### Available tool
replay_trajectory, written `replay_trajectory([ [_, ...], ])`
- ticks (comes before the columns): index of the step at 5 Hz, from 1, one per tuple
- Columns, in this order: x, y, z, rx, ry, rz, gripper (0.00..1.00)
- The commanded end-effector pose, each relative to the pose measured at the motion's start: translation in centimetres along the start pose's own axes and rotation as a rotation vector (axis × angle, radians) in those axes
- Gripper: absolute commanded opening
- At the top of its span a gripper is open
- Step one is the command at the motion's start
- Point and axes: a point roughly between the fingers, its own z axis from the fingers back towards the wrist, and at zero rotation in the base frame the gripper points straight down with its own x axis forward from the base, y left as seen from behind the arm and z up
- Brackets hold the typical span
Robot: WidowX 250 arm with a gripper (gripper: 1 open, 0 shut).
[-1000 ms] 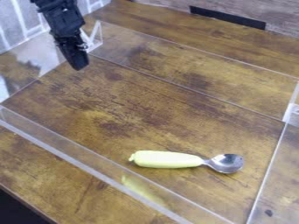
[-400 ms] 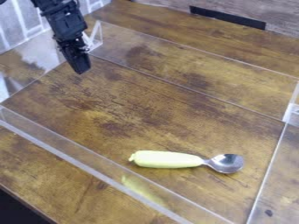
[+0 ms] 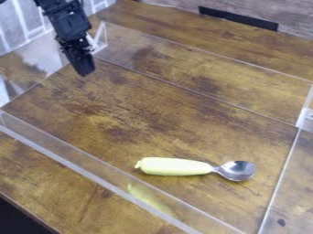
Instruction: Move the green spoon to the right
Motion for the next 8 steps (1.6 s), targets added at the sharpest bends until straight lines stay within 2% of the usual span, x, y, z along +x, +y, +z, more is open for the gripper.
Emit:
replay_trajectory([
  [1, 0.5, -0.1, 2.3, 0.037, -0.042, -0.003, 0.0],
  [6, 0.8, -0.7, 1.9, 0.016, -0.015, 0.007, 0.0],
  [7, 0.5, -3.0, 0.5, -0.009, 0.055, -0.16, 1.0],
  [8, 0.1, -6.2, -1.0, -0.026, 0.129, -0.352, 1.0],
])
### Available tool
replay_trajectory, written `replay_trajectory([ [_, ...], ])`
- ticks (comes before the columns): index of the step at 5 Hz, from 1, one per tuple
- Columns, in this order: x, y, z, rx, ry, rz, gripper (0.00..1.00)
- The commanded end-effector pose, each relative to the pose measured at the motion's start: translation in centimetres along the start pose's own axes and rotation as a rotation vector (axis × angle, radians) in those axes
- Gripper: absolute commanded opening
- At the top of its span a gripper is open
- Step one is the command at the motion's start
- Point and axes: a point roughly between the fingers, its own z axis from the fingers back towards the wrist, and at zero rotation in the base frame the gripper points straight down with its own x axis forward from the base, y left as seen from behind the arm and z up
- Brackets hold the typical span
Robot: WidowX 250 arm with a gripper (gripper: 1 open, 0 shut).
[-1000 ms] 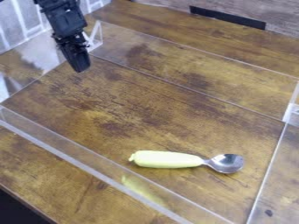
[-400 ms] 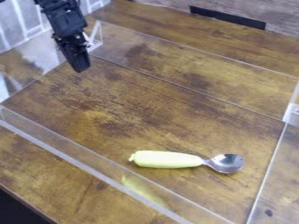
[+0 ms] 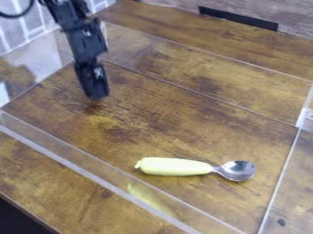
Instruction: Move the green spoon to the right
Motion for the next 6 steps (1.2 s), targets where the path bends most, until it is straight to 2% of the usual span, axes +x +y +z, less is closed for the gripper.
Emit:
replay_trajectory([
  [1, 1.8, -3.8, 1.6, 0.097, -0.009, -0.189, 1.0],
  [3, 2.8, -6.4, 1.3, 0.118, 0.019, -0.33, 1.0],
  [6, 3.0, -8.5, 0.3, 0.132, 0.025, -0.417, 1.0],
])
